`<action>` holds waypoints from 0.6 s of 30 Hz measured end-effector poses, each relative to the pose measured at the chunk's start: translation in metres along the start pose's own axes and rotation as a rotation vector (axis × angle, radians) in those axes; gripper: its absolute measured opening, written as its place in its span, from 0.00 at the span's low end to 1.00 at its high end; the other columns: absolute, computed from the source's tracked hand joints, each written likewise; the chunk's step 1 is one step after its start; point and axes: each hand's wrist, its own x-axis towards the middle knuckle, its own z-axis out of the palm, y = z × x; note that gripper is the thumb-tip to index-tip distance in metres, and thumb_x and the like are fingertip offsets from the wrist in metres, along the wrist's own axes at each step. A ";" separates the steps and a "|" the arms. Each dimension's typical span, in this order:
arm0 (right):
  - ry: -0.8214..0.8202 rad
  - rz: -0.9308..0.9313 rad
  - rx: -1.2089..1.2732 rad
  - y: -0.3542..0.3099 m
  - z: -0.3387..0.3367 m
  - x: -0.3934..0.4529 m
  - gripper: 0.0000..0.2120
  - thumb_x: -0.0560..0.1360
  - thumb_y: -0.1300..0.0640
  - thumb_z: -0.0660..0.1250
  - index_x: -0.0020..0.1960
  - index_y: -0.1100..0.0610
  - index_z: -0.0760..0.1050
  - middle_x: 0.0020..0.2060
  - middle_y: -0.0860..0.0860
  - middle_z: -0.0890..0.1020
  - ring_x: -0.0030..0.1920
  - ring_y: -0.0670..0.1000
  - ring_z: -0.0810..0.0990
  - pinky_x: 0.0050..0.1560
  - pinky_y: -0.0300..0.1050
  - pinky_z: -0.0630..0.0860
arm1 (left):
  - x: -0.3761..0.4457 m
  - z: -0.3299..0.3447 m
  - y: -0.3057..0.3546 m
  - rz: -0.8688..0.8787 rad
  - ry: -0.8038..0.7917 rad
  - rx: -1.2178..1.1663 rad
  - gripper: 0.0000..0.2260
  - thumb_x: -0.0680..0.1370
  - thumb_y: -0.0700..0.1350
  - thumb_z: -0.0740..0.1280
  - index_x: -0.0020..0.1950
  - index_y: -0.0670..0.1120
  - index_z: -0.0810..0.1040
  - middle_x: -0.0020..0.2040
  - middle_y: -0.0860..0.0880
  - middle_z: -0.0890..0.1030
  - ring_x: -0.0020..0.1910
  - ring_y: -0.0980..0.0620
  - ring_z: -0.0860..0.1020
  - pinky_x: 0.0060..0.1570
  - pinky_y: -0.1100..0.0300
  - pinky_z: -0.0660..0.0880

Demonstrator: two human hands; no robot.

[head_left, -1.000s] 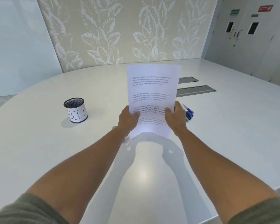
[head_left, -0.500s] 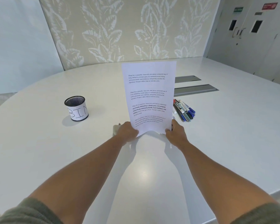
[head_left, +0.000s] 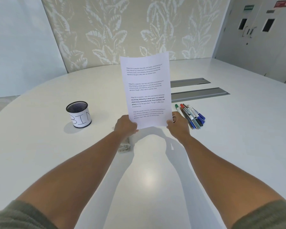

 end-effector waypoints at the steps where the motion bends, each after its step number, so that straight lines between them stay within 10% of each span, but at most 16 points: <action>1: -0.002 0.003 -0.001 -0.003 0.003 0.004 0.12 0.74 0.61 0.60 0.55 0.51 0.75 0.48 0.50 0.84 0.45 0.56 0.84 0.49 0.51 0.80 | 0.004 -0.003 0.000 -0.002 0.003 -0.004 0.16 0.75 0.36 0.59 0.58 0.45 0.80 0.51 0.48 0.84 0.42 0.47 0.87 0.54 0.51 0.81; 18: -0.077 0.033 0.060 -0.035 0.065 0.068 0.12 0.72 0.64 0.58 0.49 0.52 0.77 0.45 0.51 0.83 0.46 0.58 0.84 0.40 0.43 0.76 | 0.075 -0.044 -0.016 -0.104 0.017 -0.105 0.14 0.74 0.35 0.60 0.44 0.53 0.79 0.47 0.53 0.83 0.39 0.48 0.86 0.53 0.53 0.82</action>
